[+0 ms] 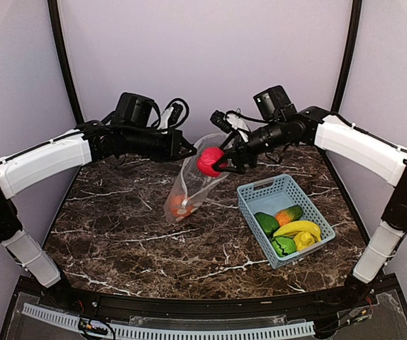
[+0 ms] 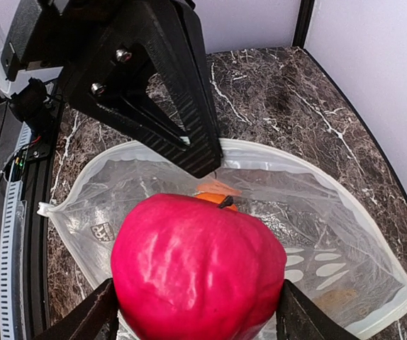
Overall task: Place the food in the zip-top bag and seal the zipper
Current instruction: Zip the fake fruit into the zipper food storage bag, then pick up the fake vegetable from the bin.
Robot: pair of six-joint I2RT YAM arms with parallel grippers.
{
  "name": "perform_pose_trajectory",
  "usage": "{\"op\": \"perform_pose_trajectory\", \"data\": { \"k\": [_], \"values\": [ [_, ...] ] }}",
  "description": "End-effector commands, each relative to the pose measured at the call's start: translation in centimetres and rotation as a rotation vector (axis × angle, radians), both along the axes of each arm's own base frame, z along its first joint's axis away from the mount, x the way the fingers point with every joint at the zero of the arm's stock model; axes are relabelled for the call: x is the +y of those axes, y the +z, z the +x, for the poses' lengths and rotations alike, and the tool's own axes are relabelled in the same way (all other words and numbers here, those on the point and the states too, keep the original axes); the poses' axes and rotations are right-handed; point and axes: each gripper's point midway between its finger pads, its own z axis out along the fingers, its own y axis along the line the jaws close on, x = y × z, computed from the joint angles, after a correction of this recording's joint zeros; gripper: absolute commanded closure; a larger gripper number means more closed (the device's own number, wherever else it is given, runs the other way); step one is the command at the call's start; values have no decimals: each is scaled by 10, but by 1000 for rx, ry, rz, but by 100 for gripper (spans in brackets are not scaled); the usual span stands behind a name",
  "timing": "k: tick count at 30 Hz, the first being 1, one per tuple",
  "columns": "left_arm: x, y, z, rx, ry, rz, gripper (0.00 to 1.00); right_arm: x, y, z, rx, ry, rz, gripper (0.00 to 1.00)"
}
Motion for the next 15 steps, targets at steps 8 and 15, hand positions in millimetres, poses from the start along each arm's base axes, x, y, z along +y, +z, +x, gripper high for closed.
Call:
{"op": "perform_pose_trajectory", "data": {
  "k": [8, 15],
  "values": [
    [10, 11, -5, -59, 8, 18, 99, -3, 50, 0, -129, -43, 9, 18],
    [15, 2, -6, -66, 3, 75, 99, -41, 65, -4, -310, -124, -27, 17]
  ]
}}
